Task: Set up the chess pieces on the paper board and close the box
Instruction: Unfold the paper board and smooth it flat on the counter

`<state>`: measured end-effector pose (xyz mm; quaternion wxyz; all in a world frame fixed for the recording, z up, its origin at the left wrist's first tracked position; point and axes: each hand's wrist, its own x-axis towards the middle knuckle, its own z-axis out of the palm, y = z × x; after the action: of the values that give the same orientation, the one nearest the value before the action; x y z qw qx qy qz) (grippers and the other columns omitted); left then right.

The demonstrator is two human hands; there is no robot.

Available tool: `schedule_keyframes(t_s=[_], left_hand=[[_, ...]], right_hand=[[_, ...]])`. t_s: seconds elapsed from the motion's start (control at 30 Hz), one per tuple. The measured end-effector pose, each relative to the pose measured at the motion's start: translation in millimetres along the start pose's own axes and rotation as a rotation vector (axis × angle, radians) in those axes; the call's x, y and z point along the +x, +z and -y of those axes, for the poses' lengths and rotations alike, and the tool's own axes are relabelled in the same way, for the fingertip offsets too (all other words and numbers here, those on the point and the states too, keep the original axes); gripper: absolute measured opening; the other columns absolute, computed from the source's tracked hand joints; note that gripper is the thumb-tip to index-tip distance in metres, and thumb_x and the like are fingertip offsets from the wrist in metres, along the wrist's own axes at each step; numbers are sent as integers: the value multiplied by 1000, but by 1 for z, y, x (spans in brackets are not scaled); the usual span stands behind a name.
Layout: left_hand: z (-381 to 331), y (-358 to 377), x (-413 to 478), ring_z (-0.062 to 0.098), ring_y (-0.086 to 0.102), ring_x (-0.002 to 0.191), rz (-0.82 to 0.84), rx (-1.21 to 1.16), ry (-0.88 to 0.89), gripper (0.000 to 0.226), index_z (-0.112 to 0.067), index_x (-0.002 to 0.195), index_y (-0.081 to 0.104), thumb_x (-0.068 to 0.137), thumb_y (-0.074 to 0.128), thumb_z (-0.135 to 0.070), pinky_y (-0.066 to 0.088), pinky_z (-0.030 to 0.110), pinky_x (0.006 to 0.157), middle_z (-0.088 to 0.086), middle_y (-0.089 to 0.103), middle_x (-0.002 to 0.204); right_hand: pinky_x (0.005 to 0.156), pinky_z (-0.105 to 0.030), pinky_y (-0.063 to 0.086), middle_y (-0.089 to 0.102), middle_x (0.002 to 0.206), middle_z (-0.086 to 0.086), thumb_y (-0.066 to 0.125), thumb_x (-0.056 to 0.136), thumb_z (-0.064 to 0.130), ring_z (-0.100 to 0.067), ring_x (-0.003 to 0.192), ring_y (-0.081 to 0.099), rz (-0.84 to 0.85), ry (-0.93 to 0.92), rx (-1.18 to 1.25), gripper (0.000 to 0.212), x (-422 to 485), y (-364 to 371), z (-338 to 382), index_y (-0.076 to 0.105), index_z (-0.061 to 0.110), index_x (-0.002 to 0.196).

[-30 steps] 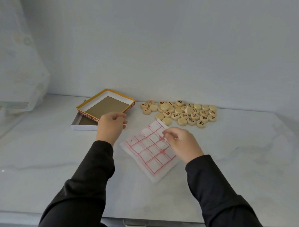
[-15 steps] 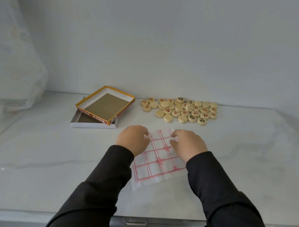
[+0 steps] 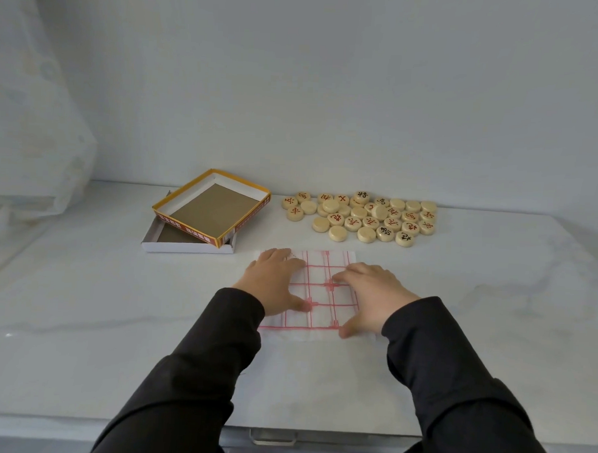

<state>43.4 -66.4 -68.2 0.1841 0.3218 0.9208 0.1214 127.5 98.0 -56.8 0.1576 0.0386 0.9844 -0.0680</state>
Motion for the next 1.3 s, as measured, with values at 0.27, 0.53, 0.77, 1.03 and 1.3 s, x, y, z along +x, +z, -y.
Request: schedule_keyframes(t_s=[0.27,0.53,0.77,1.03,1.3], left_hand=[[-8,-4,-6,15,39,121,-69,-103,114,48,-29,123,57,78,70,-42,32,30,102,-4,50,132],[-15,-9,-11,14,32,129,0,-119,149,69,-31,135,44,74,72,-48,28,29,106,-7,40,141],[-14,-10,-13,16,22,138,37,-108,65,85,-31,144,28,74,61,-63,22,35,111,-6,27,151],[-22,-13,-18,11,22,137,19,-142,154,86,-32,145,25,74,68,-55,21,29,110,-9,26,151],[-17,-15,-18,7,53,106,-293,-176,192,35,-27,121,58,87,61,-27,42,23,93,-9,60,121]], right_hand=[[86,-30,43,55,110,-3,71,78,37,-21,100,51,-197,65,94,26,5,-1,2,60,18,93],[77,-31,43,58,98,-6,62,88,35,-22,89,55,-239,88,120,24,3,-3,2,57,16,72],[76,-34,44,59,96,-10,54,91,14,-24,85,54,-283,61,270,26,1,-5,-1,57,9,65],[86,-32,46,66,100,-8,60,90,21,-23,95,60,-326,128,371,19,-3,-10,2,69,5,85],[68,-25,38,65,85,-8,52,93,19,-22,83,57,-308,146,569,22,-5,-13,1,59,9,74]])
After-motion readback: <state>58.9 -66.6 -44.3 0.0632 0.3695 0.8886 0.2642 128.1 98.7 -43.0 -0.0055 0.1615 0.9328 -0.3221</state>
